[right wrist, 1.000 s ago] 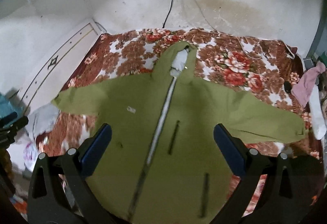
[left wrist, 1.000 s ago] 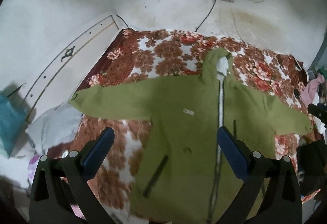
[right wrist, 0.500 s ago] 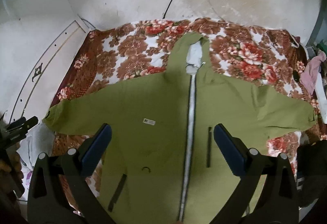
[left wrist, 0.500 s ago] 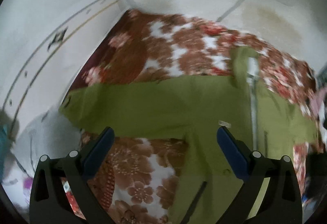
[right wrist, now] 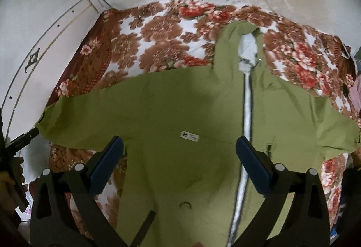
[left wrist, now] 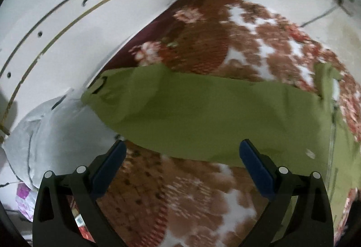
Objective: Fold large clothes
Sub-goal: 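Lower the left tool to the green jacket's sleeve cuff, then close the left gripper on the sleeve cuff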
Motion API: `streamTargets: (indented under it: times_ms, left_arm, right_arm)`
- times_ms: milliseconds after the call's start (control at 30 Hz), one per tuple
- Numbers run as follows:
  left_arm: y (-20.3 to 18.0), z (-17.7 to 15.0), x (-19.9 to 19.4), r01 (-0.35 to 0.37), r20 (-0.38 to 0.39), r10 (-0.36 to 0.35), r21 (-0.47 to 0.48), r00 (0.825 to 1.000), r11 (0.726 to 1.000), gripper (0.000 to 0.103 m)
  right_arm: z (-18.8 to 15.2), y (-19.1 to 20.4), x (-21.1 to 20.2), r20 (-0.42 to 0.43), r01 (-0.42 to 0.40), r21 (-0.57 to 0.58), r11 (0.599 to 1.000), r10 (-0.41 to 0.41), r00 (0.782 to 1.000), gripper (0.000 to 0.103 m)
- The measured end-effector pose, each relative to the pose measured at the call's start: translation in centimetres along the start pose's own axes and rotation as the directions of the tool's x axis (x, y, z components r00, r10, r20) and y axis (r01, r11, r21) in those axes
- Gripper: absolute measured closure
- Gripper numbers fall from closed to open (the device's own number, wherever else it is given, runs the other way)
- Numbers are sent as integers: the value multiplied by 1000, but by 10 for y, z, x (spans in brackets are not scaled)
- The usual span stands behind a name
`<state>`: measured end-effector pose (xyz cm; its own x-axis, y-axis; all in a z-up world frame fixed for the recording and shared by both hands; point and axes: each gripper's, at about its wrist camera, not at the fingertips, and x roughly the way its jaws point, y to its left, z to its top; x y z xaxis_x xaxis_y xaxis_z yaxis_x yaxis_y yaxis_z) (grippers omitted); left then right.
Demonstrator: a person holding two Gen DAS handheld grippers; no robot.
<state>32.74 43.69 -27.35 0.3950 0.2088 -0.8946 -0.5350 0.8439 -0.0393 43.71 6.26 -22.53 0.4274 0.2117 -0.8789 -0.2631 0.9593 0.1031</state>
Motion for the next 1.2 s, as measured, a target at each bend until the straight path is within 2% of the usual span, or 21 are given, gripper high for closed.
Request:
streamTargets:
  times_ms: [233, 333, 467, 600, 700, 733, 767, 800, 867, 1067, 1200]
  left_arm:
    - [64, 21, 51, -9, 28, 13, -157, 1000, 988, 6]
    - [96, 30, 70, -2, 38, 11, -231, 999, 973, 16]
    - [131, 37, 91, 9, 26, -2, -303, 1000, 953, 17]
    - [151, 46, 107, -52, 21, 59, -268, 998, 962, 17]
    - [163, 51, 120, -51, 4, 54, -251, 999, 967, 17]
    - [168, 52, 125, -48, -10, 47, -261, 999, 964, 23]
    - [174, 52, 131, -39, -24, 34, -276, 999, 960, 34]
    - [180, 53, 138, -33, -39, 23, -287, 999, 957, 38]
    - [188, 53, 147, -34, -51, 21, -278, 998, 960, 54]
    - [195, 52, 169, 28, -81, -52, -280, 995, 960, 55]
    - [204, 50, 160, 43, -61, -65, -307, 996, 951, 51]
  right_arm:
    - [-8, 31, 58, -60, -1, -39, 999, -2, 998, 4]
    - [-12, 41, 80, -88, -7, -49, 999, 3, 996, 4]
    - [-14, 55, 105, -114, -20, -62, 998, 12, 993, 4]
    - [-15, 67, 128, -132, -26, -83, 996, 15, 991, 4]
    - [-17, 73, 142, -148, -34, -86, 996, 21, 989, 4]
    - [-18, 75, 148, -159, -44, -81, 996, 30, 987, 4]
    - [-18, 76, 152, -165, -52, -78, 996, 38, 986, 4]
    - [-19, 78, 157, -166, -53, -77, 996, 40, 985, 4]
    - [-20, 81, 162, -164, -47, -88, 995, 32, 986, 4]
    - [-27, 82, 181, -192, -42, -100, 994, 22, 981, 4]
    - [-30, 77, 181, -200, -43, -88, 995, 24, 980, 4]
